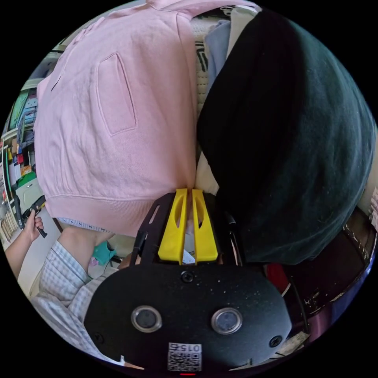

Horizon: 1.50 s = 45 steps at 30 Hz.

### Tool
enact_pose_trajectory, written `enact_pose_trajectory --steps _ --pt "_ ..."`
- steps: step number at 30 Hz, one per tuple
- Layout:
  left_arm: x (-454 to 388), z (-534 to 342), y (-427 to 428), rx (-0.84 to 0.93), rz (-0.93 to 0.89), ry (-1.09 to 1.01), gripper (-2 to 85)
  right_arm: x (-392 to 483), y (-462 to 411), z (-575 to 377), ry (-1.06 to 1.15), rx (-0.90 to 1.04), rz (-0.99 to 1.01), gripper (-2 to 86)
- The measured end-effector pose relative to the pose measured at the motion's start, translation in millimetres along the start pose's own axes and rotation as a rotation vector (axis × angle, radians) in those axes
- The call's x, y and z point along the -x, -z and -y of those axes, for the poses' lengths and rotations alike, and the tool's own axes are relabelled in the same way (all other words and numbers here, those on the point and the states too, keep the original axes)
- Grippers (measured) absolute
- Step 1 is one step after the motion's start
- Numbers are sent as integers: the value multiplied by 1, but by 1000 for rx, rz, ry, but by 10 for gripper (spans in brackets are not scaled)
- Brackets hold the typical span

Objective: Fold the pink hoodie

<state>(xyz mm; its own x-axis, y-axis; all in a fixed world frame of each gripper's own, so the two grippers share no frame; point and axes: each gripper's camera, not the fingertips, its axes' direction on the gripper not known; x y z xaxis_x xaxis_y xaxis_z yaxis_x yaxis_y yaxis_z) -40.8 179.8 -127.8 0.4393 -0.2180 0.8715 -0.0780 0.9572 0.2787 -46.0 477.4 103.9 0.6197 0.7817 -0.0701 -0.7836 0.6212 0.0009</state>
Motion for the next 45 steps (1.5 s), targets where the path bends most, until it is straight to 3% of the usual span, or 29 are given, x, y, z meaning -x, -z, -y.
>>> enact_pose_trajectory --steps 4,9,17,25,32,38,45 --pt "-7 12 -2 31 7 -37 24 2 -11 -5 -25 -24 35 6" --pt "-39 23 -4 47 164 -139 20 12 -25 -14 -45 -94 19 5" --pt "-58 41 -11 75 194 -173 14 11 -47 23 99 82 98 0" --pt "-92 61 -23 139 310 -271 13 19 -69 37 214 87 128 2" --pt "-96 76 -29 142 242 -155 13 32 -87 37 288 17 105 3" --pt "-124 81 -41 123 344 -188 13 45 -103 44 293 2 53 4" --pt "-132 91 -52 110 312 -165 11 47 -124 65 229 29 44 5"
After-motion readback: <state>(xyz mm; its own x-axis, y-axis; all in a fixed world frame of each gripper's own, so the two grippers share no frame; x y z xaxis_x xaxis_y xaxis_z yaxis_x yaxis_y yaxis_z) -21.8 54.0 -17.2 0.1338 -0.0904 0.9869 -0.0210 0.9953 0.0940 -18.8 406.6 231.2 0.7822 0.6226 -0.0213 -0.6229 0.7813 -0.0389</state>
